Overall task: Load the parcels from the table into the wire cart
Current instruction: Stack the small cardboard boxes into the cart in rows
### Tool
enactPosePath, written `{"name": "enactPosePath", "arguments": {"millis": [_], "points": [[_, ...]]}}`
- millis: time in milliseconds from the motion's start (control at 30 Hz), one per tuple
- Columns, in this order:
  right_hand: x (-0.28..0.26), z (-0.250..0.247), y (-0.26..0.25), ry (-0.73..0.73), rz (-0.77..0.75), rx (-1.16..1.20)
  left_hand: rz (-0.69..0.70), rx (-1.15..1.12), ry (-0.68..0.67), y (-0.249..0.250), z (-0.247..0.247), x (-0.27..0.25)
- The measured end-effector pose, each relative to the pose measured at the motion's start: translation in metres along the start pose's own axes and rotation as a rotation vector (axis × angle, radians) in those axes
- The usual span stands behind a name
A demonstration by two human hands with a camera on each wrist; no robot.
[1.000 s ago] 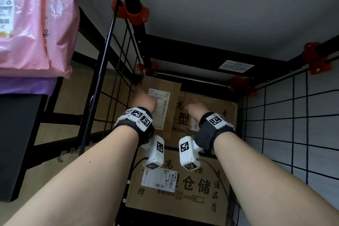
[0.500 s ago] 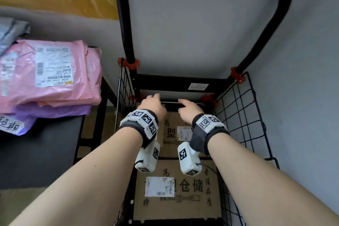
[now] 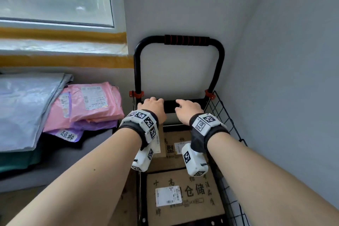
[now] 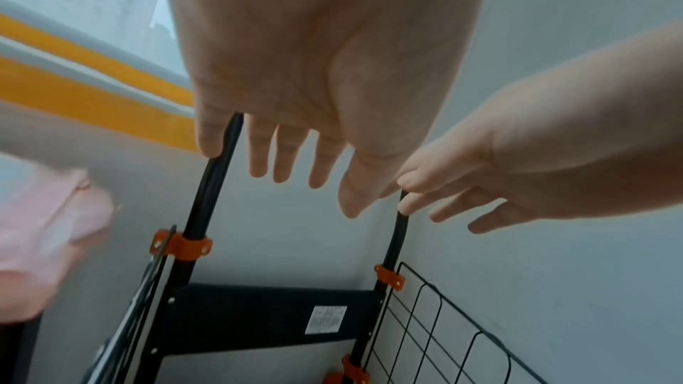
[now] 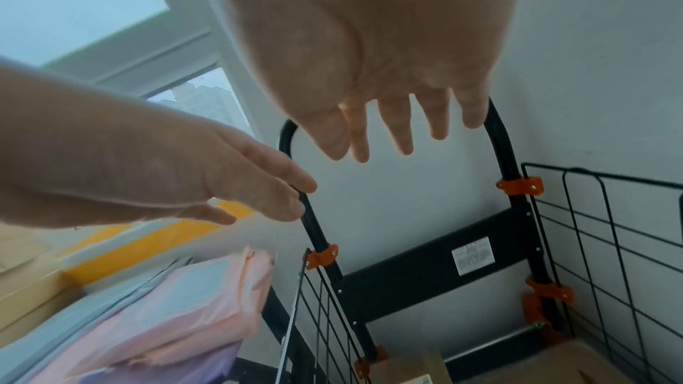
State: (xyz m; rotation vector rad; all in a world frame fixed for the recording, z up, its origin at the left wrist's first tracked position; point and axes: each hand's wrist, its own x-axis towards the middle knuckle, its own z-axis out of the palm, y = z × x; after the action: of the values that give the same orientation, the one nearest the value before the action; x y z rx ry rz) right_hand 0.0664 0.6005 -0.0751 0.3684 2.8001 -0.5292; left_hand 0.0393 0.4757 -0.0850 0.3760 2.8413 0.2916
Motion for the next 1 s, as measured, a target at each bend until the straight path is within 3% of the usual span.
{"name": "enactPosePath", "arguments": {"millis": [300, 567, 700, 1000], "points": [[-0.091, -0.024, -0.036, 0.096, -0.092, -0.084, -0.014, 0.052, 0.133, -0.017, -0.052, -0.094], [-0.170, 0.001, -0.081, 0.052, -0.254, -0.075, -0.104, 0.071, 0.242, -0.052, -0.064, -0.205], [-0.199, 0.009, -0.112, 0.044, -0.370, -0.100, -0.160, 0.136, 0.228, -0.075, -0.073, -0.250], [-0.264, 0.048, -0.239, 0.039, -0.606, -0.124, -0.376, 0.203, 0.265, -0.187, -0.103, -0.348]]}}
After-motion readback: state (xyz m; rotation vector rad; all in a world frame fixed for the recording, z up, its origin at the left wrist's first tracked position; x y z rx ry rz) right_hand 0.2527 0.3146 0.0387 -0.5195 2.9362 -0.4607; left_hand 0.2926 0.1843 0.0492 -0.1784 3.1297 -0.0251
